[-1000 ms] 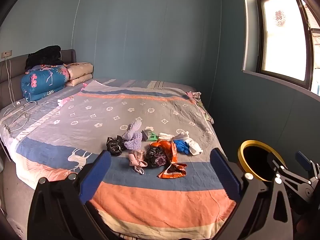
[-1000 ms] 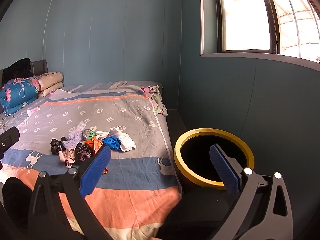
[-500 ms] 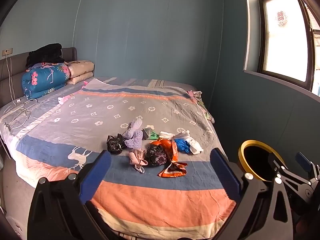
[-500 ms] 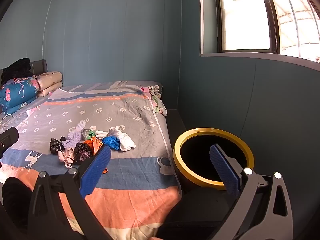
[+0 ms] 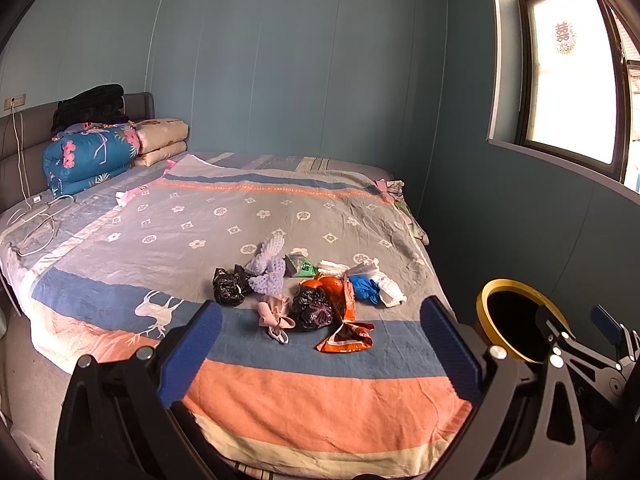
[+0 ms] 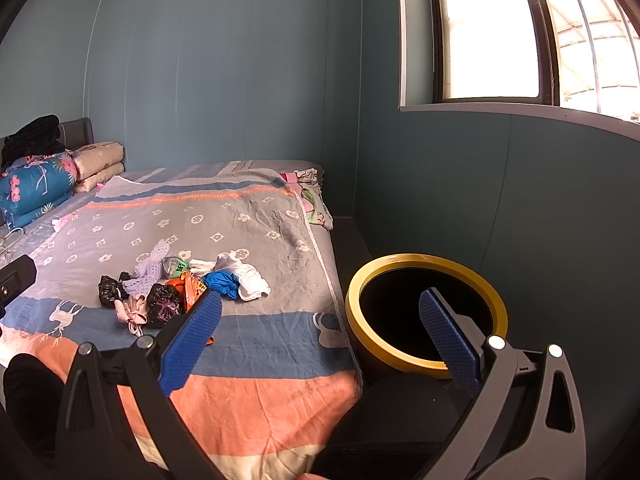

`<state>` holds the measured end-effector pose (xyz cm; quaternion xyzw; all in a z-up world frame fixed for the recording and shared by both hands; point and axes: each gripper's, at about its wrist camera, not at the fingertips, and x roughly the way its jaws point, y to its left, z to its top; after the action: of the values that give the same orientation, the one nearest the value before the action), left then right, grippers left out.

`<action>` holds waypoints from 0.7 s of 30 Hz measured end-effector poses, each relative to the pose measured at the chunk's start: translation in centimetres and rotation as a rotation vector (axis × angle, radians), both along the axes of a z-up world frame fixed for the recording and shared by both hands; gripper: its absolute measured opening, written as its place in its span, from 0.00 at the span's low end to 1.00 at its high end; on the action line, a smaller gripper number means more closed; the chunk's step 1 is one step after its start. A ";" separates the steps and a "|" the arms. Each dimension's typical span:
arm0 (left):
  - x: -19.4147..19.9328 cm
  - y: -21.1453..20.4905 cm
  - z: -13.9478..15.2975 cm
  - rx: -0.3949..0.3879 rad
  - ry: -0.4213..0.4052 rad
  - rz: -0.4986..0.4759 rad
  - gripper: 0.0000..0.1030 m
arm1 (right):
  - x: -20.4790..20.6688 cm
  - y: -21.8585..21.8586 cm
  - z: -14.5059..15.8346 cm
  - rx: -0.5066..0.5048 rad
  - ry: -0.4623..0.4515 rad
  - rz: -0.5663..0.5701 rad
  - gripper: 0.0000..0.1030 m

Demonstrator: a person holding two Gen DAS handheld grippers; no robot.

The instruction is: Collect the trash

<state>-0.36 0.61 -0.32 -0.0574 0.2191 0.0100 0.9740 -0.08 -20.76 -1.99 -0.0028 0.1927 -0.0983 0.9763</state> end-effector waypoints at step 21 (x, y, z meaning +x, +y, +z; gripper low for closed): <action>-0.1 -0.2 -0.3 0.000 0.007 0.003 0.93 | -0.1 0.1 0.1 0.004 0.003 -0.007 0.93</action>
<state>-0.45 0.43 -0.59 -0.0576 0.2226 0.0117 0.9731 -0.19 -20.64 -1.93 -0.0006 0.1942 -0.1012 0.9757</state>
